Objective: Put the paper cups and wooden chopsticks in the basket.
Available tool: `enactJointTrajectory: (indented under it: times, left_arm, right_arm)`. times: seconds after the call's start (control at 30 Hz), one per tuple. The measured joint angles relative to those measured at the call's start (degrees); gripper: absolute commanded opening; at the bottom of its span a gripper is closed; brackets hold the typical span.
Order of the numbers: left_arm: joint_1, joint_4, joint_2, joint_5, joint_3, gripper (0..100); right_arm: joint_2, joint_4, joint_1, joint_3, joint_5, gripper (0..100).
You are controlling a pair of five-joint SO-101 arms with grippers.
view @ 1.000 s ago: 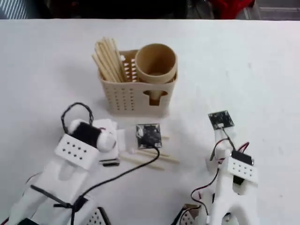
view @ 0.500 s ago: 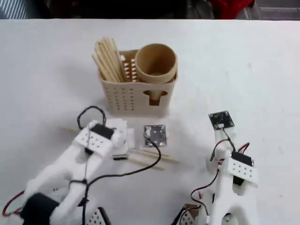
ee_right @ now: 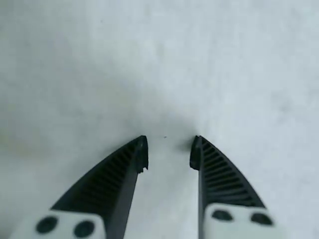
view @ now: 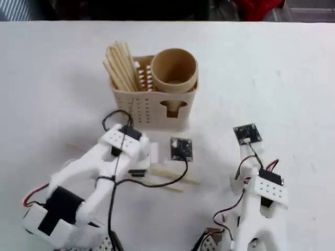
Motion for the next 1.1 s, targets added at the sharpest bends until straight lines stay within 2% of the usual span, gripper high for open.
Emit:
enactJointTrajectory:
  times: [0.33,0.8,1.0,1.1]
  left_arm:
    - [0.09,0.18,0.53,-1.49,0.0,2]
    - [-0.62,13.98,-4.66,-1.76,-10.46,2]
    - [1.67,20.04,-9.14,-1.67,-13.54,2]
    - [3.16,21.63,-11.43,1.05,-16.09,2]
  right_arm:
    - [0.0,-0.35,0.0,0.09,0.0,15.6]
    - [0.0,-0.35,0.0,0.09,0.0,15.6]
    - [0.0,-0.35,0.0,0.09,0.0,15.6]
    - [0.0,-0.35,0.0,0.09,0.0,15.6]
